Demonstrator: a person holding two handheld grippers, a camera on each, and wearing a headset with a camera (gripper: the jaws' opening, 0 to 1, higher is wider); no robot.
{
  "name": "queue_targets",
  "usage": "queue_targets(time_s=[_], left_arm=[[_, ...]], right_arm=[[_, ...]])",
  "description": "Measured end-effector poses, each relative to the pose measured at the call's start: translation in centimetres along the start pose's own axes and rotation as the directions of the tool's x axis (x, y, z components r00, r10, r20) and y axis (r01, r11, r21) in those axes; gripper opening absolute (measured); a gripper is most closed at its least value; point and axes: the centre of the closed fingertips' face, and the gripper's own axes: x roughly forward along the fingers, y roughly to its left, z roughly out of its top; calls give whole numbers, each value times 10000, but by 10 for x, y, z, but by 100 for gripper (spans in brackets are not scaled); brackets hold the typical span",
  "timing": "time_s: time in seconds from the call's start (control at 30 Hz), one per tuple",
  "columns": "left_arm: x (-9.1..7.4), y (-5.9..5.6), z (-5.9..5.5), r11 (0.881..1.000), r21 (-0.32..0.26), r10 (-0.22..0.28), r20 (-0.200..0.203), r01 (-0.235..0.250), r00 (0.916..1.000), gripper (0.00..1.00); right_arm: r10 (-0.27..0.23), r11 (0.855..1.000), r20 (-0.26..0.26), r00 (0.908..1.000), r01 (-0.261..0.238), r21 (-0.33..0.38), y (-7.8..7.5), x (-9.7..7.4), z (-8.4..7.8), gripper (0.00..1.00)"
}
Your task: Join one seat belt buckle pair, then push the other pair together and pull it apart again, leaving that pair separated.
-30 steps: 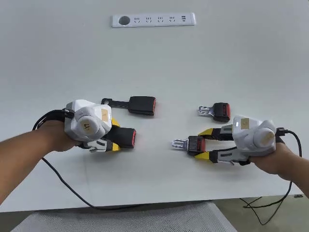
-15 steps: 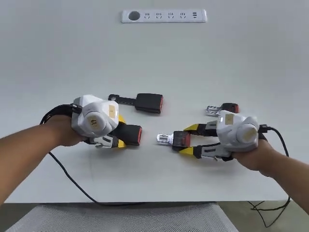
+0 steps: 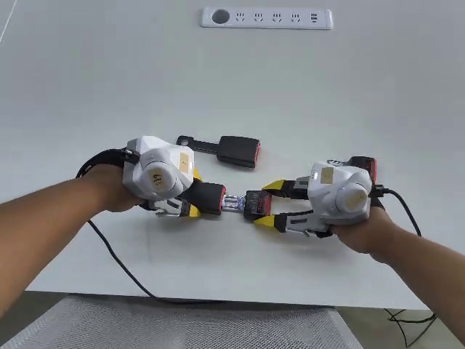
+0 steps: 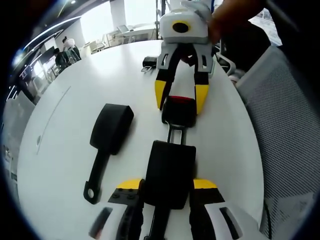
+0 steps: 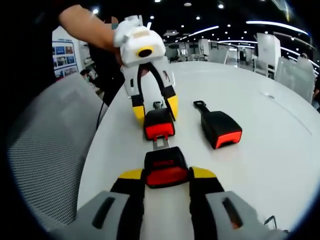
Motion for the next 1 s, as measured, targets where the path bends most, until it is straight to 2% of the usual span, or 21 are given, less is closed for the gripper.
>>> queue_targets(time_s=[0.2,0.27,0.3,0.33,0.37,0.47,1.0], left_arm=[[-1,-1,1,10000,-37,28,49,-28,10000,36],[-1,-1,1,10000,-38,45,42,-45,10000,36],[-1,-1,1,10000,-49,57,41,-57,10000,36],[-1,-1,1,9999,-76,70,17,-70,10000,36],[-1,-1,1,9999,-146,86,60,-85,9999,36],[-1,0,1,9998,-186,95,109,-93,9999,36],[1,1,1,9995,285,-101,-10,102,9999,34]], right_arm=[[85,10000,-1,10000,-85,-3,1,1,0,34],[16,10000,27,10000,-16,23,3,8,4,34],[0,9999,82,10000,-1,112,4,12,7,34],[-171,9990,-110,9998,175,404,3,14,5,34],[-92,9998,-78,9999,93,168,2,15,7,34],[-93,9996,-41,9999,94,283,-1,14,7,34],[-131,9986,-183,9997,140,512,-2,29,17,33]])
